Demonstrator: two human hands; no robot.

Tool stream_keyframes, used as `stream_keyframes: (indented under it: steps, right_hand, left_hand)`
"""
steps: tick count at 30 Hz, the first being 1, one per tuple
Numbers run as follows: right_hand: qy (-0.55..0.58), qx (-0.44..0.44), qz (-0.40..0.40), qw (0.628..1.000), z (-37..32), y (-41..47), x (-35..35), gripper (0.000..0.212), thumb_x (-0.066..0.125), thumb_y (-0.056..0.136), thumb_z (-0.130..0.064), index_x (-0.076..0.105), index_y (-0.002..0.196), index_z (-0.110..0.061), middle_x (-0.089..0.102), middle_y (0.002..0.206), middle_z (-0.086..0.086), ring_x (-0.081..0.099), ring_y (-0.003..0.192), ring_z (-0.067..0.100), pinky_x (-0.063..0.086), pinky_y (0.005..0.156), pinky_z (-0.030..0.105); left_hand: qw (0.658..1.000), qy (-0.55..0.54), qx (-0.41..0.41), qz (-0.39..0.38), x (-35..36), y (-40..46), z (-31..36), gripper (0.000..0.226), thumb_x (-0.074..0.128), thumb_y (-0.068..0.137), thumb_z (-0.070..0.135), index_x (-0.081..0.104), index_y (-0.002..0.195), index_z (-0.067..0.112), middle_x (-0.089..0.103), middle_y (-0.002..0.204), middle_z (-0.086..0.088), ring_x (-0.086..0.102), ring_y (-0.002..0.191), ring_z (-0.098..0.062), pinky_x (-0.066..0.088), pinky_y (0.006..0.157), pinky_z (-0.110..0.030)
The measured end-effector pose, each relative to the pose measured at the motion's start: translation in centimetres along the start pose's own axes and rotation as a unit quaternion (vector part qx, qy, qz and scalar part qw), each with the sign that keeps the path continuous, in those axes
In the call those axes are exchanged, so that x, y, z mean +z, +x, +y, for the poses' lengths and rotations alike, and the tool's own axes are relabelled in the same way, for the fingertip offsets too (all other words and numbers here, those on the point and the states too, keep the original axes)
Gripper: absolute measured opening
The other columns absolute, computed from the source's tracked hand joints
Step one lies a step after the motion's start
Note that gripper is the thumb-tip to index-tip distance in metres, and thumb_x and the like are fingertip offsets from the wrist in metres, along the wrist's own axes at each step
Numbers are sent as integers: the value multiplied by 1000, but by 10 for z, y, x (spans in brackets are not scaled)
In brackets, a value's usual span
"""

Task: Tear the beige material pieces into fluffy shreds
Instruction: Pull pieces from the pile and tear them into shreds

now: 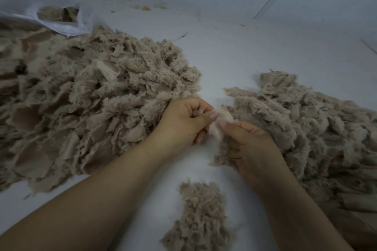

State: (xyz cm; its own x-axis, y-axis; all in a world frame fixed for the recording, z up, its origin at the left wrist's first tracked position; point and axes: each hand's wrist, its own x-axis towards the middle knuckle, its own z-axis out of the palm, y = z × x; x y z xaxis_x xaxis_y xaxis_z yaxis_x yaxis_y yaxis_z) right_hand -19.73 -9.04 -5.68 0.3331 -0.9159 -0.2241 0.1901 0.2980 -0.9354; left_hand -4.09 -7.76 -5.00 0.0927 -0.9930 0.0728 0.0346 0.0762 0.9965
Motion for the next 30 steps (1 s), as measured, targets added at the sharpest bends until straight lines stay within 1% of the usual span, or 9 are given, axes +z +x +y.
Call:
stream_keyframes:
  steps: [4,6,9,14,20,25,26,28,30]
  right_hand:
    - [-24,-7,19,1000,1,-2,3,64,78,70,-43,65,96,14,57,73,33,54,59,31,55,52,34]
    - [-14,-6,21,1000,1,-3,4,56,75,71,-41,69,92,11,60,63,23,56,49,26,55,49,34]
    - [-7,3,12,1000,0,-3,5,43,73,72,-40,73,85,1,65,59,13,60,48,24,58,50,36]
    - [4,12,9,1000,-1,-3,4,58,73,68,-44,71,94,8,65,62,14,60,50,24,54,47,32]
    - [17,5,-10,1000,0,-2,3,29,68,85,-29,67,70,-5,56,44,-3,52,34,10,48,38,24]
    - [24,4,-7,1000,0,-2,4,30,71,81,-30,68,76,0,61,49,1,58,40,12,50,41,24]
    - [32,3,-2,999,-1,-1,3,28,69,85,-25,68,70,-2,59,46,0,56,37,10,48,39,21]
    - [37,1,5,999,0,2,2,48,61,95,-15,63,47,-13,50,37,-5,46,28,5,38,33,13]
    - [20,3,7,1000,0,1,2,52,61,96,-14,62,44,-14,49,37,-4,44,27,5,36,32,13]
  left_hand:
    - [1000,-1,-1,-23,0,0,0,23,58,96,11,66,78,-1,53,46,-7,36,32,-13,29,36,-14]
    - [1000,-7,7,-13,1,0,-1,29,52,100,13,64,81,-6,51,47,-7,35,32,-14,28,37,-14]
    - [999,-38,7,37,0,2,-3,27,46,102,11,67,87,2,48,46,-5,34,34,-12,28,37,-15]
    - [996,-51,-7,67,-1,4,-5,28,47,102,12,67,84,6,49,46,-6,33,33,-14,26,37,-16]
    - [992,-63,-9,107,-2,7,-7,31,43,103,9,62,78,8,51,47,-2,32,30,-13,24,38,-14]
    - [991,-66,-22,117,0,6,-10,32,42,103,10,62,79,9,52,48,-3,32,30,-13,24,39,-14]
    - [990,-69,-26,121,-1,7,-10,32,41,104,11,62,79,8,52,49,-3,32,30,-13,24,39,-14]
    - [988,-75,-33,128,-5,8,-8,32,40,104,11,61,80,8,51,49,-2,32,31,-13,23,39,-13]
    - [993,-56,-36,99,-8,9,-6,30,42,104,12,61,80,7,52,50,-3,34,31,-12,23,37,-12]
